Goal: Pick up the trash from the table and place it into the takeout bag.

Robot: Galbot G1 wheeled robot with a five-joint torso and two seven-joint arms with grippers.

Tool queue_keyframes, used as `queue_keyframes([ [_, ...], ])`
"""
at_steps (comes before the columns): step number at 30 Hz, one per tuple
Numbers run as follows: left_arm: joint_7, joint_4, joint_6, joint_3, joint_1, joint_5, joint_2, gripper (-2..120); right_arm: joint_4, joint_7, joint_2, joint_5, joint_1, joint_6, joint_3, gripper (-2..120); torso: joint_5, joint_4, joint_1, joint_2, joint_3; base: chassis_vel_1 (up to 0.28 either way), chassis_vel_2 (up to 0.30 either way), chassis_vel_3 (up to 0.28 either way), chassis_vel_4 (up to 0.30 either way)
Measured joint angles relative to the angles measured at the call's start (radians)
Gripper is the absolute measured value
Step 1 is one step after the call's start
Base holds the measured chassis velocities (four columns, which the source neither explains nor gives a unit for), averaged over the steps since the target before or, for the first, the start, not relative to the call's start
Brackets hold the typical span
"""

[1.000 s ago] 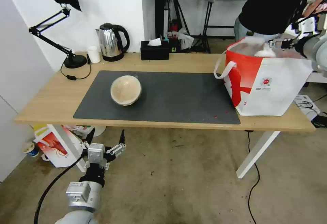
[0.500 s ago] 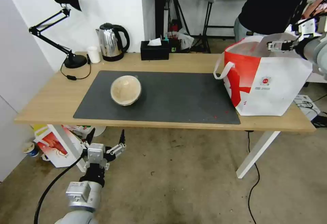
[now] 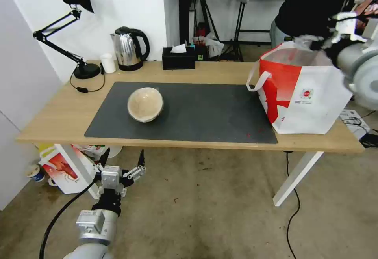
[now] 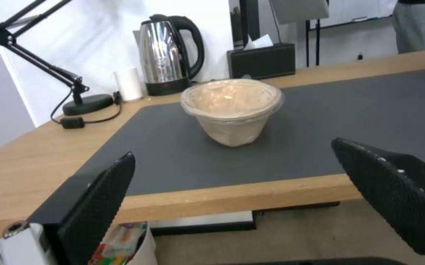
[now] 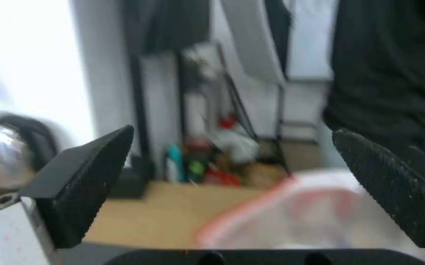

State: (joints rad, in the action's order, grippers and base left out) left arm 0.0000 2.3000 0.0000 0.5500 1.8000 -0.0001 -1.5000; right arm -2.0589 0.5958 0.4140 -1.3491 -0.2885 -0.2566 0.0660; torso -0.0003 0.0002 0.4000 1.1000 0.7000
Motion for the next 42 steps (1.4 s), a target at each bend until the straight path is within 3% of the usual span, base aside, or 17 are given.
queue_keyframes([
  [10, 0.0, 0.0, 0.0, 0.0, 0.0, 0.0, 0.0, 100, -0.138, 0.021, 0.079, 0.232, -0.1, 0.207, 0.027, 100, 0.0001, -0.0004, 0.0, 0.0, 0.0, 0.0, 0.0, 0.0, 0.0],
  [15, 0.0, 0.0, 0.0, 0.0, 0.0, 0.0, 0.0, 100, -0.189, 0.081, 0.154, 0.476, -0.286, 0.292, -0.072, 100, 0.0005, -0.0001, 0.0, 0.0, 0.0, 0.0, 0.0, 0.0, 0.0],
  [20, 0.0, 0.0, 0.0, 0.0, 0.0, 0.0, 0.0, 100, -0.225, 0.089, 0.219, 0.663, -0.52, 0.345, -0.179, 100, 0.0004, -0.0004, 0.0, 0.0, 0.0, 0.0, 0.0, 0.0, 0.0],
  [25, 0.0, 0.0, 0.0, 0.0, 0.0, 0.0, 0.0, 100, -0.26, 0.087, 0.26, 0.715, -0.65, 0.36, -0.226, 100, 0.0003, -0.0002, 0.0, 0.0, 0.0, 0.0, 0.0, 0.0, 0.0],
  [27, 0.0, 0.0, 0.0, 0.0, 0.0, 0.0, 0.0, 100, -0.284, 0.09, 0.298, 0.797, -0.748, 0.369, -0.253, 100, 0.0003, -0.0002, 0.0, 0.0, 0.0, 0.0, 0.0, 0.0, 0.0],
  [42, 0.0, 0.0, 0.0, 0.0, 0.0, 0.0, 0.0, 100, -0.317, 0.199, 0.441, 1.206, -1.083, 0.467, -0.276, 100, 0.0003, -0.0002, 0.0, 0.0, 0.0, 0.0, 0.0, 0.0, 0.0],
])
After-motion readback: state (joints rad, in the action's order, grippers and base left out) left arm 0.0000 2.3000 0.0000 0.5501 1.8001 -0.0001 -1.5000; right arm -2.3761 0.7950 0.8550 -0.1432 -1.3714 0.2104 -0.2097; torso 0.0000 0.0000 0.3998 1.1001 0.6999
